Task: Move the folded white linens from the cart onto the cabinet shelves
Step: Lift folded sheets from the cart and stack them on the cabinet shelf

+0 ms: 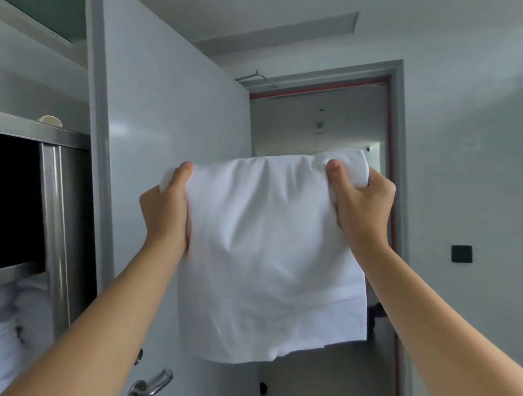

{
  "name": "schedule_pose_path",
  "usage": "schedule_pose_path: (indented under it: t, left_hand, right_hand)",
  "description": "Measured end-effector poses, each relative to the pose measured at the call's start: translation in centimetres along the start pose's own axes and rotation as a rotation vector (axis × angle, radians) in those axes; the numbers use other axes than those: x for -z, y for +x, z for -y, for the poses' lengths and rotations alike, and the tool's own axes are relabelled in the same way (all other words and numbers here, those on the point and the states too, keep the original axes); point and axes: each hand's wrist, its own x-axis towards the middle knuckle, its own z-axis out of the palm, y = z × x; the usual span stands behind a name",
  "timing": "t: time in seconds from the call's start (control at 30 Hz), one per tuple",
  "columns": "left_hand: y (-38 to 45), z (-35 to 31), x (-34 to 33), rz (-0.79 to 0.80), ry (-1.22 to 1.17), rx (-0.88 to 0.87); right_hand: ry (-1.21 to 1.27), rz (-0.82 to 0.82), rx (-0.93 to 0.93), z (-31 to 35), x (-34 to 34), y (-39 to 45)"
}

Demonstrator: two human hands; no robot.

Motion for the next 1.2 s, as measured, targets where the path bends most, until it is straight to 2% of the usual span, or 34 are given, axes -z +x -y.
schedule_pose_path:
  t: [0.43,0.67,0.87,1.2]
  left_hand:
    - [-1.2,7.3,-9.0,0.315,-0.117,0.208]
    - [-6.6,10.1,-13.8,0.569,-0.209,0.302]
    - [-14.5,9.8,-19.3,0.738,-0.315,0.448]
    - [-32.0,4.3,-25.8,0.958,-0.434,0.634]
  right_hand:
    - [-0.387,-0.286,0.073,-0.2,7.8,0.1]
    - [-0.64,-0.444,0.159,2.7,14.2,-2.2]
    - [-0.783,-0.59,0.228,8.0,21.5,-4.1]
    - [-1.102,-0.771,0.288,20.1,35.0,-7.2]
